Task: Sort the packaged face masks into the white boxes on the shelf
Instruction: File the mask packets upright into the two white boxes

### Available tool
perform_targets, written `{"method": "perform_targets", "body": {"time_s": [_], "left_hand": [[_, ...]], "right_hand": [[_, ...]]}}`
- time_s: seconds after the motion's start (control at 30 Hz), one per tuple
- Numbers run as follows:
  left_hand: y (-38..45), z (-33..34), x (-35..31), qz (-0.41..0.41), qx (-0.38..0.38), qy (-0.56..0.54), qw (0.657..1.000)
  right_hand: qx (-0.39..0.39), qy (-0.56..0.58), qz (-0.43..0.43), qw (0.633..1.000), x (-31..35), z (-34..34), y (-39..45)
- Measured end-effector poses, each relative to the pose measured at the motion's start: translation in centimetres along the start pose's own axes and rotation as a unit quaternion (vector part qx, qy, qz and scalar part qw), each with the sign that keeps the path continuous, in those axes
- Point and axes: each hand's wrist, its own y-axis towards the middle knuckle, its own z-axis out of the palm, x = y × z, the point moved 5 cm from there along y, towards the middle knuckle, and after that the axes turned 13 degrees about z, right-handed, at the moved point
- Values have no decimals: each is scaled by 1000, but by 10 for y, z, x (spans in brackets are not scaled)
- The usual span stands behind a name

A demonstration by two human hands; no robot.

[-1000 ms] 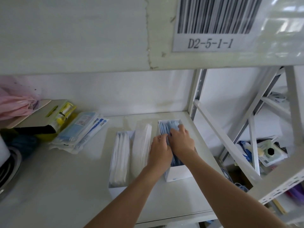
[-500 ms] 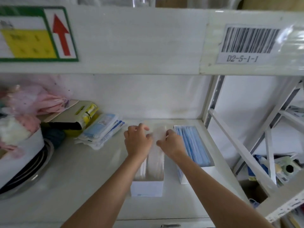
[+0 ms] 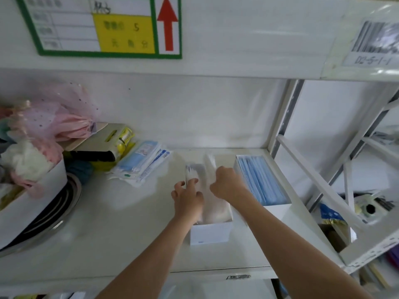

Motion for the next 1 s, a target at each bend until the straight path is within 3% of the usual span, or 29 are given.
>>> {"method": "perform_targets", "body": {"time_s": [0.13,0.3,0.47,0.63,0.73,0.8,0.87,1.0], "left_hand": [[-2,1,0,9,4,-6,1000],[-3,1,1,35,19,-5,999],[-3,-4,3,58,-3,-67,996],[-4,-7,10,25,0,-134,991],[-6,-3,11,-4,17,-155,988],[-6,-2,10,-9,16,-162,987],[-3,-2,10,-13,14,-158,987],[-3,2,7,-13,22,-161,987]], "right_hand": [[25,-31,12,999,0,24,-3],[-77,58,22,995,4,17,1],[116,45,47,991,5,65,4],[126,315,148,929,-7,67,10],[202,358,177,895,-5,73,5],[179,393,163,887,-2,70,8],[139,381,140,903,-2,66,14],[111,212,78,968,-4,70,14]]}}
